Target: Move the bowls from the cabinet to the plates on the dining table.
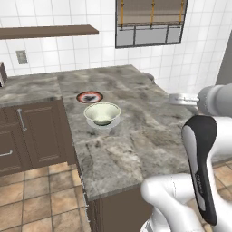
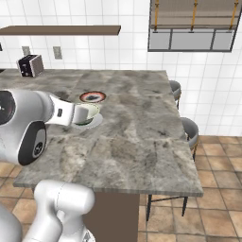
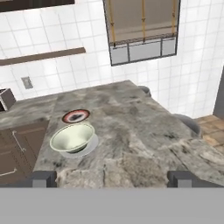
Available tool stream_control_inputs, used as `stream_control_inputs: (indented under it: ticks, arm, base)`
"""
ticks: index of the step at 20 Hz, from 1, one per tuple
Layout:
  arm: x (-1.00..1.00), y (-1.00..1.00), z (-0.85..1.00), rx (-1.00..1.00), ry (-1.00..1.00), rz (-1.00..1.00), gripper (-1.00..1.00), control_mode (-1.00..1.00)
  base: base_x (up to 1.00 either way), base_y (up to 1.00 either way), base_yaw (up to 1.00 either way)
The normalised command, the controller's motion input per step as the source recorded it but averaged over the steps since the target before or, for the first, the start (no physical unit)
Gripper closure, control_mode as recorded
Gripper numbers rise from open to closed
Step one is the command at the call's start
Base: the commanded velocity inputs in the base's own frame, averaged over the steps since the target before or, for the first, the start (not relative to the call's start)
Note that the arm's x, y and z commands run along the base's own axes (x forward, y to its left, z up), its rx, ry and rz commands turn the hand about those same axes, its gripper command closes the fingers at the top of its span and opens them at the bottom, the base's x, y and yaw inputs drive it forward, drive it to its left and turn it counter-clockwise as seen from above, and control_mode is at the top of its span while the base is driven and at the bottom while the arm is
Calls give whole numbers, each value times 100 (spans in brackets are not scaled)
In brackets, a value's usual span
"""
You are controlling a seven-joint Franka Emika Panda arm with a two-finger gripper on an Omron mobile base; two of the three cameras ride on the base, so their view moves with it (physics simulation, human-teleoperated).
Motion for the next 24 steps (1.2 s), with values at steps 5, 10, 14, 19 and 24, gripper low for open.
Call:
stream_control_inputs:
  ticks: [5,10,14,19,24]
  arm:
    - [-29,-3,14,0,-3,-3,-100,-100]
    - [-23,0,8,0,0,-6,-100,-100]
    - [0,0,0,0,0,0,-100,100]
    - [0,0,0,0,0,0,-100,100]
    - [0,0,0,0,0,0,-100,100]
  base:
    - [0,0,0]
    - [0,0,0]
    - [-22,0,-3]
    - [-38,-2,-1]
    - [-62,-40,-3]
